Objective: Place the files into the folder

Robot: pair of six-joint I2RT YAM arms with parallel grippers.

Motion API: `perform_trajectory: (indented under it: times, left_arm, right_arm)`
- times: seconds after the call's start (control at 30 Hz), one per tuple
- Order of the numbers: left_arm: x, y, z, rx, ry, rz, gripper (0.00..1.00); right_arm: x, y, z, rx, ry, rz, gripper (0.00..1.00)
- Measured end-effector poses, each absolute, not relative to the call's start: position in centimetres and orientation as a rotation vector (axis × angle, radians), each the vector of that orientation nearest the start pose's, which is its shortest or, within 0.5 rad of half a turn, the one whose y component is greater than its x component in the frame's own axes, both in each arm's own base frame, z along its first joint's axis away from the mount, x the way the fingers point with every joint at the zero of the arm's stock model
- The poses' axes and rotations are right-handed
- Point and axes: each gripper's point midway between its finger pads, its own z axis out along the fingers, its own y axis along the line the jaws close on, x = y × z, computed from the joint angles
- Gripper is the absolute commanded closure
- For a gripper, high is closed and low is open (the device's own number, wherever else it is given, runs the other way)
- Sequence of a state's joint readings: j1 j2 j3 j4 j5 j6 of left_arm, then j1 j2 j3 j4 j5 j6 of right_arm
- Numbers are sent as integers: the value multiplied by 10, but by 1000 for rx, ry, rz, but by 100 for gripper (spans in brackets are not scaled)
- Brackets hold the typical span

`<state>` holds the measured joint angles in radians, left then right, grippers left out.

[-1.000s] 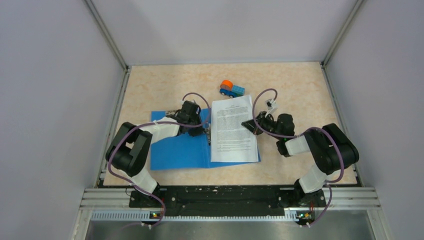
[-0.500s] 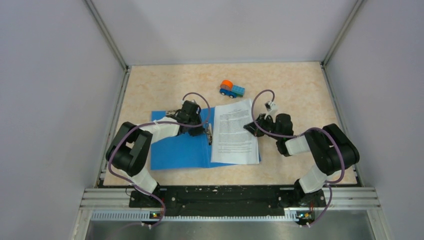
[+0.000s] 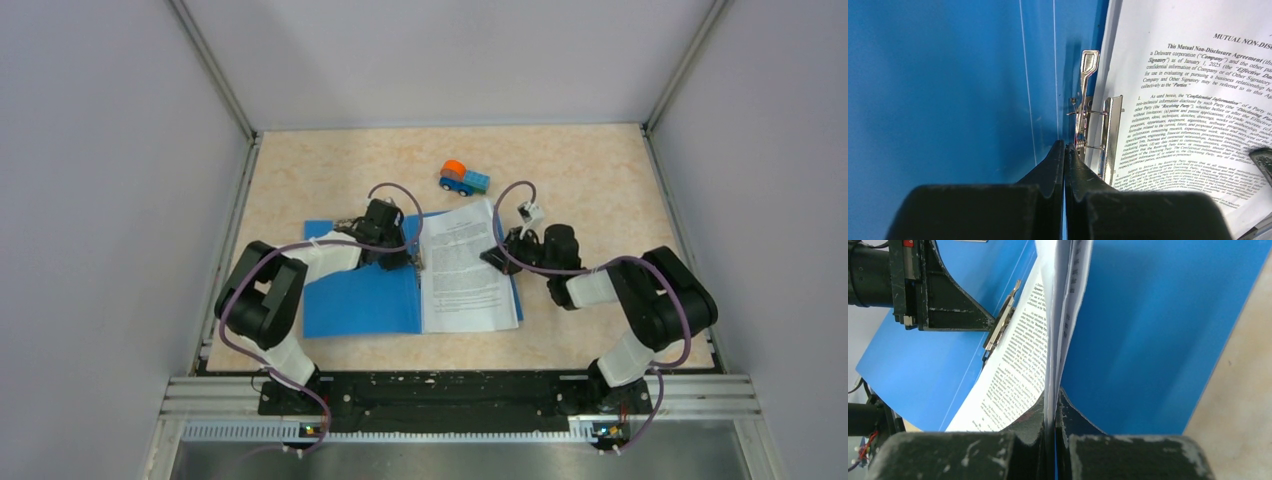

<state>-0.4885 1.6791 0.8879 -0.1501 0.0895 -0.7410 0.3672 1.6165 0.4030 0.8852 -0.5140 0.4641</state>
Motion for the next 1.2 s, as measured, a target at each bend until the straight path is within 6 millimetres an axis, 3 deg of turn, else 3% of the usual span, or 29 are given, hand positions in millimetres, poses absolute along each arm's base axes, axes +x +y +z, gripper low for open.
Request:
perform_trajectory:
  times: [0.57, 1.2]
  left_arm:
    - [326, -222, 27, -233, 2619, -559, 100]
    - [323, -217, 26, -175, 2656, -506, 100]
  right_arm:
    - [329, 230, 61, -341, 2055, 943, 100]
    - [340, 220, 41, -295, 2151, 841, 100]
